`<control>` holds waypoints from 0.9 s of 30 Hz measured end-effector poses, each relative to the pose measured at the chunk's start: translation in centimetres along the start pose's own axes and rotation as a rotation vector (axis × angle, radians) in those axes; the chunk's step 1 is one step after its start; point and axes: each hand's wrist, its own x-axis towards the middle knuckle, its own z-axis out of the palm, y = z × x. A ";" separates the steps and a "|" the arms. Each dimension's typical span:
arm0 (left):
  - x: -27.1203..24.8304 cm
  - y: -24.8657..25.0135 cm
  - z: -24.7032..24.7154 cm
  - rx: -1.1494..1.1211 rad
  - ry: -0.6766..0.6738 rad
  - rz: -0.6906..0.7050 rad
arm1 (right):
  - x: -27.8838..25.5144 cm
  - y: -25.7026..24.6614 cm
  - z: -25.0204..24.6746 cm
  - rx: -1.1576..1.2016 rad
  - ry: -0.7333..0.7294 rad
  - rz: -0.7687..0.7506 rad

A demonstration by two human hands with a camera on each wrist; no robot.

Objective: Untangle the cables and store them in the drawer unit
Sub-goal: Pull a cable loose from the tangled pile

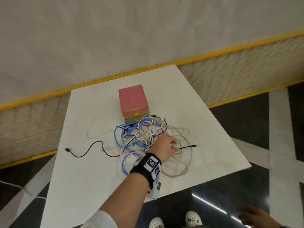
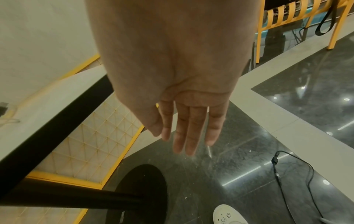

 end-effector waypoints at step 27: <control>-3.6 3.7 -13.7 -1.291 0.476 0.162 | -1.4 -30.4 1.4 -0.270 0.098 -0.935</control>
